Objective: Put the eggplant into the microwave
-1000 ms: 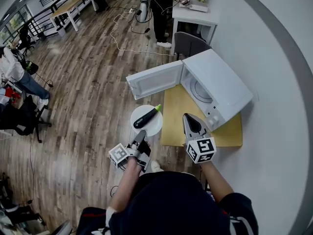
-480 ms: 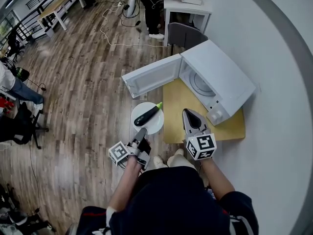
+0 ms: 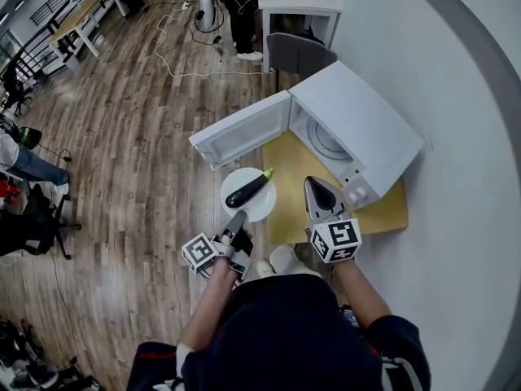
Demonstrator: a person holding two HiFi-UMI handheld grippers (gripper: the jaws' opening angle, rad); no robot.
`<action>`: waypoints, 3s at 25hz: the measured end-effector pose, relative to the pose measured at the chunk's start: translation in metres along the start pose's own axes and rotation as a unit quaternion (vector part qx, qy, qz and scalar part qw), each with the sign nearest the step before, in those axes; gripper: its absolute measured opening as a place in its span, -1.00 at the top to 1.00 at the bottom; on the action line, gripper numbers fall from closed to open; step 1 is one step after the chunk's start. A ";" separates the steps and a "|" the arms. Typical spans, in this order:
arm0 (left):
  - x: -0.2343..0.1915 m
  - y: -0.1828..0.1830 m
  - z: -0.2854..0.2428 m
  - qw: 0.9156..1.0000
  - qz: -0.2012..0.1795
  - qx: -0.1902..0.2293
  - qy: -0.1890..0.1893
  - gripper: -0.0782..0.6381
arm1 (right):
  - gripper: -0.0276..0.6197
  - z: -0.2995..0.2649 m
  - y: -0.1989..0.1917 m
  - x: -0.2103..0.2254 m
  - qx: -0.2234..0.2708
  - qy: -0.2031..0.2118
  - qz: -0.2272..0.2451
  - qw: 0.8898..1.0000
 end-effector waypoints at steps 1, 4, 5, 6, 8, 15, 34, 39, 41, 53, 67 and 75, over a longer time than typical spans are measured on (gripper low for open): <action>0.002 0.001 -0.009 1.000 -0.006 -0.004 -0.003 0.68 | 0.88 -0.004 0.001 0.005 0.000 -0.001 -0.001 1.000; 0.006 0.003 -0.027 1.000 -0.010 -0.011 -0.010 0.68 | 0.88 -0.014 0.003 0.014 0.001 -0.002 -0.001 1.000; 0.006 0.004 -0.032 1.000 -0.009 -0.012 -0.009 0.68 | 0.88 -0.018 0.004 0.017 0.002 -0.002 -0.001 1.000; 0.006 0.004 -0.039 1.000 -0.007 -0.013 -0.007 0.68 | 0.88 -0.021 0.006 0.021 0.003 -0.002 0.000 1.000; 0.006 0.005 -0.054 1.000 -0.010 -0.017 -0.005 0.68 | 0.88 -0.030 0.011 0.031 0.008 -0.001 0.002 1.000; 0.013 0.005 -0.099 0.999 -0.027 -0.024 -0.008 0.68 | 0.88 -0.057 0.023 0.063 0.022 0.005 0.000 1.000; -0.013 -0.014 -0.162 0.996 -0.006 -0.092 0.020 0.68 | 0.88 -0.072 0.010 0.114 0.003 -0.036 -0.030 0.999; -0.027 -0.011 -0.172 0.988 -0.010 -0.151 0.038 0.69 | 0.88 -0.071 0.002 0.120 -0.009 -0.078 -0.046 0.996; -0.033 -0.007 -0.175 0.984 -0.011 -0.171 0.045 0.68 | 0.88 -0.071 0.001 0.121 -0.012 -0.093 -0.043 0.995; -0.066 -0.001 -0.212 0.956 -0.005 -0.289 0.044 0.68 | 0.88 -0.082 -0.001 0.126 -0.026 -0.166 -0.030 0.985; -0.104 -0.024 -0.258 0.924 0.003 -0.379 0.049 0.68 | 0.88 -0.070 -0.015 0.141 -0.052 -0.228 -0.032 0.972; -0.120 -0.033 -0.285 0.919 0.009 -0.390 0.049 0.68 | 0.88 -0.067 -0.022 0.151 -0.064 -0.244 -0.036 0.967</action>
Point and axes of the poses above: the fingertips, and each gripper's own axes: z backward along the fingers, x to its right, y out of its top, the point moved 2 cm from there along z, backward along the fingers, and after that the axes turned 5 degrees about -y, right-handed, at the moved point
